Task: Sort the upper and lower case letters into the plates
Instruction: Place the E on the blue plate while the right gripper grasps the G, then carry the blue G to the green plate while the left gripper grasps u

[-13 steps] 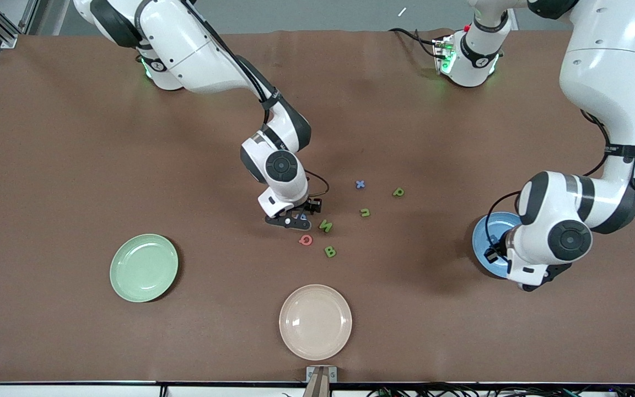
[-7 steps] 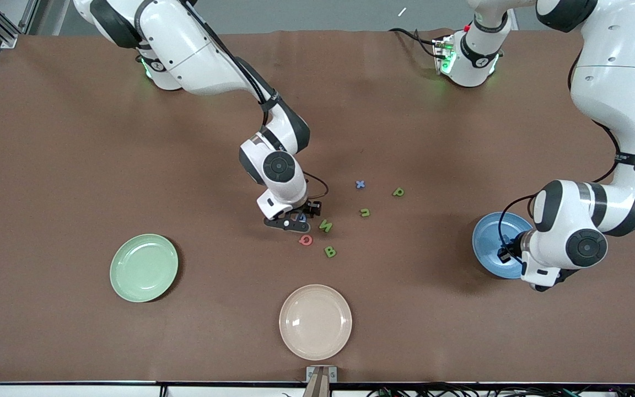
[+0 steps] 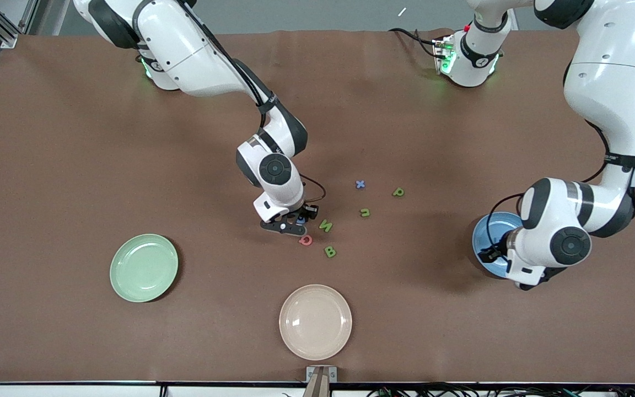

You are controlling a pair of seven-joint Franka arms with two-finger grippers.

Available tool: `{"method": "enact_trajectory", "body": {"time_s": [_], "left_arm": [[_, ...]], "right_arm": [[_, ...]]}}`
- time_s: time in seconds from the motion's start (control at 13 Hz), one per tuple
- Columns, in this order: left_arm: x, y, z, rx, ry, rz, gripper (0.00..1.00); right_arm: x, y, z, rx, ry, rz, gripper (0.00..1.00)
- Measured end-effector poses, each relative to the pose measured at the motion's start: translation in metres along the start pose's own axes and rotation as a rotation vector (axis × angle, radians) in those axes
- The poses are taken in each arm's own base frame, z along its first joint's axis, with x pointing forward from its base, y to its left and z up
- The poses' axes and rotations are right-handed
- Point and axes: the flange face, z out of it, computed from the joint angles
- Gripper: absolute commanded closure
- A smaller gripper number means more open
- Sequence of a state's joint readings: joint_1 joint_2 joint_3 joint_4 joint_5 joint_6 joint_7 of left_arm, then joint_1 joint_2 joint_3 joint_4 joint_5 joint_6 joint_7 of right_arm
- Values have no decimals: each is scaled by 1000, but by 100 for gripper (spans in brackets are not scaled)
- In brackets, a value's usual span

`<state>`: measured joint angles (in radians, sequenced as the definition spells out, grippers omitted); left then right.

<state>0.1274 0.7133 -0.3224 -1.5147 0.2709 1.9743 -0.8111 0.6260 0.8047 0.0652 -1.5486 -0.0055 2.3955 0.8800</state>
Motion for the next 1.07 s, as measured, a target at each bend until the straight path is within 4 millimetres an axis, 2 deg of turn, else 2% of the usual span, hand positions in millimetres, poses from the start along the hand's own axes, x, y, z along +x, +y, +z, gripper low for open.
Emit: {"method": "enact_trajectory", "body": {"time_s": [0.15, 0.31, 0.38, 0.54, 0.69, 0.84, 1.07], "left_arm": [[-41, 47, -12, -25, 1, -45, 13], [-89, 99, -16, -52, 31, -58, 24], [-116, 124, -16, -73, 51, -50, 26], [-168, 165, -12, -98, 74, -12, 27], [-206, 188, 0, -133, 99, 24, 29], [-235, 200, 20, -140, 152, 101, 30], [-260, 206, 43, -133, 177, 165, 31]], "right_arm": [[2, 1, -1, -1, 3, 2, 71], [4, 0, -3, 3, 7, 3, 89], [5, 1, -3, 2, 10, 5, 94], [15, 6, -7, 0, 24, 16, 96], [40, 19, -20, -21, 38, 21, 96], [76, 43, -42, -55, 23, -20, 96], [141, 114, -60, -67, 15, -144, 95]]}}
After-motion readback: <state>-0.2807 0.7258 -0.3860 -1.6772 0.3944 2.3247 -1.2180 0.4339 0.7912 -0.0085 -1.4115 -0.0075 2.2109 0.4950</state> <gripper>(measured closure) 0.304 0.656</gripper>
